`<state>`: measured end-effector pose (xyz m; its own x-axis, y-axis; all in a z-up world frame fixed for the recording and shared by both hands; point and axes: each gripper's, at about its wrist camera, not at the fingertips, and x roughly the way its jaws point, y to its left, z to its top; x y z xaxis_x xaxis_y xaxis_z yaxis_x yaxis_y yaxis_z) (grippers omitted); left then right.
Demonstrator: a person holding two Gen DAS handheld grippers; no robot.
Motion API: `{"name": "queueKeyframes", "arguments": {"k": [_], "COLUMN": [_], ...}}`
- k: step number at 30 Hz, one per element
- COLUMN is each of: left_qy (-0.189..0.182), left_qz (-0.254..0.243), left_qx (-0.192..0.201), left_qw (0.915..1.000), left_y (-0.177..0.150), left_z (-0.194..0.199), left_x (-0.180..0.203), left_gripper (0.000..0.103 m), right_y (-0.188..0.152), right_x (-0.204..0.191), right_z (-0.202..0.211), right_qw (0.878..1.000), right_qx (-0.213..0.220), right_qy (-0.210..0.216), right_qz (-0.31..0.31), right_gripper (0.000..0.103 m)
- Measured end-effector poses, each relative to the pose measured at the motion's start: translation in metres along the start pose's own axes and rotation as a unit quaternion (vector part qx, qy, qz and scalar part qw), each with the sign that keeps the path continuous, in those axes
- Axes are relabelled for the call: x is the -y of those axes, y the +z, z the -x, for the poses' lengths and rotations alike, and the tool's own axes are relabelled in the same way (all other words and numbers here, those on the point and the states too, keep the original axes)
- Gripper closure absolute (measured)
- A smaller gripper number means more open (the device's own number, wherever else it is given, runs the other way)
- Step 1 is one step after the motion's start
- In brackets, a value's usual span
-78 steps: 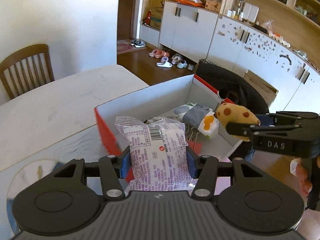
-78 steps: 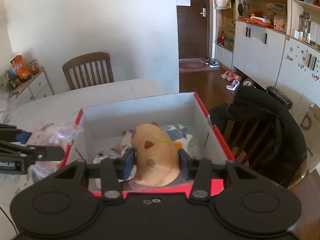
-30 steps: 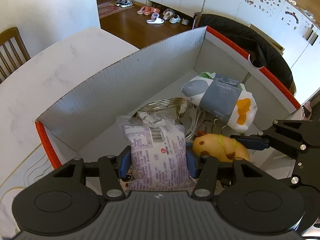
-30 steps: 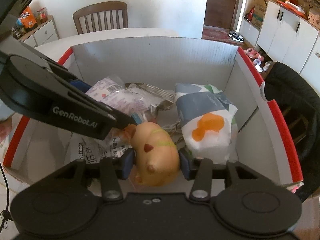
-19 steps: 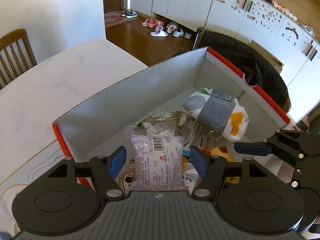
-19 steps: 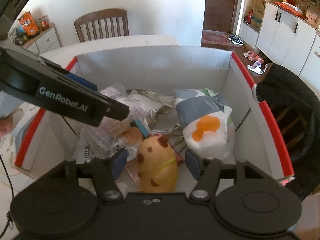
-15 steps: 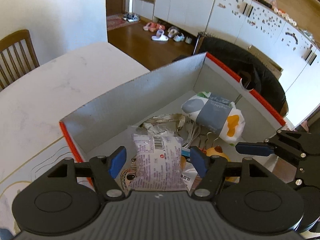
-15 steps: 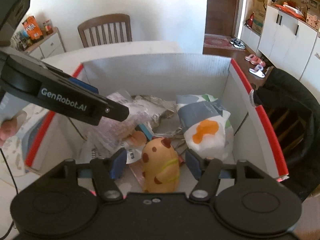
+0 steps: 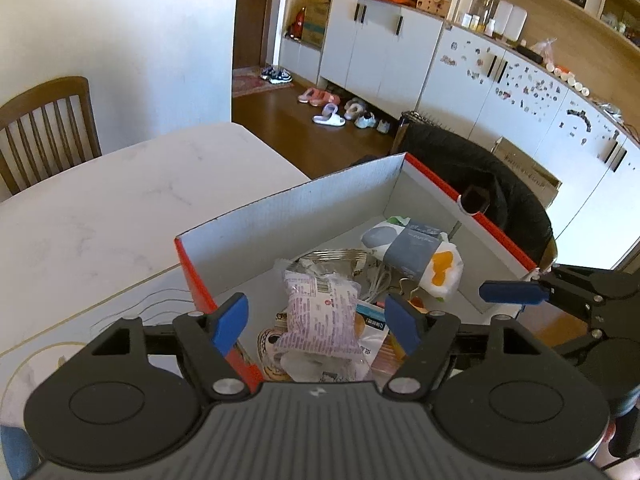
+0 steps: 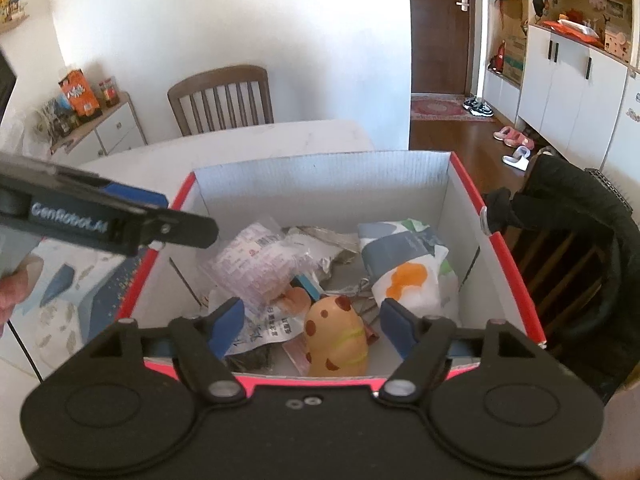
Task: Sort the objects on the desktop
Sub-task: 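Withdraw both open grippers up and away from the shoebox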
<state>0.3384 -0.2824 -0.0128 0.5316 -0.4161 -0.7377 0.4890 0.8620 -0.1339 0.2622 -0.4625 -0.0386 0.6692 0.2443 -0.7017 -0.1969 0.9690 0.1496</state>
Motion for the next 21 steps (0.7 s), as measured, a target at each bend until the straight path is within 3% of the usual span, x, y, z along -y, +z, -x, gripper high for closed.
{"name": "queueKeyframes", "arguments": {"k": [13, 16, 18, 21], "left_qy": [-0.012, -0.013, -0.011, -0.011], "left_qz": [-0.028, -0.029, -0.029, -0.031], "left_qx": [0.013, 0.013, 0.012, 0.014], "left_qw": [0.9994, 0.9994, 0.9994, 0.9994], "left_y": [-0.026, -0.031, -0.035, -0.038], "left_z": [0.040, 0.044, 0.047, 0.051], "left_x": [-0.002, -0.006, -0.008, -0.011], "left_gripper": [0.018, 0.011, 0.000, 0.000], "right_y": [-0.009, -0.012, -0.014, -0.017], "right_x": [-0.015, -0.019, -0.021, -0.024], "right_z": [0.021, 0.026, 0.029, 0.034], "right_qw": [0.999, 0.999, 0.998, 0.998], "right_qx": [0.030, 0.037, 0.046, 0.052], "right_qy": [-0.011, -0.017, -0.019, -0.021], "right_qz": [-0.026, -0.029, -0.032, -0.039], "right_gripper": [0.016, 0.013, 0.010, 0.007]}}
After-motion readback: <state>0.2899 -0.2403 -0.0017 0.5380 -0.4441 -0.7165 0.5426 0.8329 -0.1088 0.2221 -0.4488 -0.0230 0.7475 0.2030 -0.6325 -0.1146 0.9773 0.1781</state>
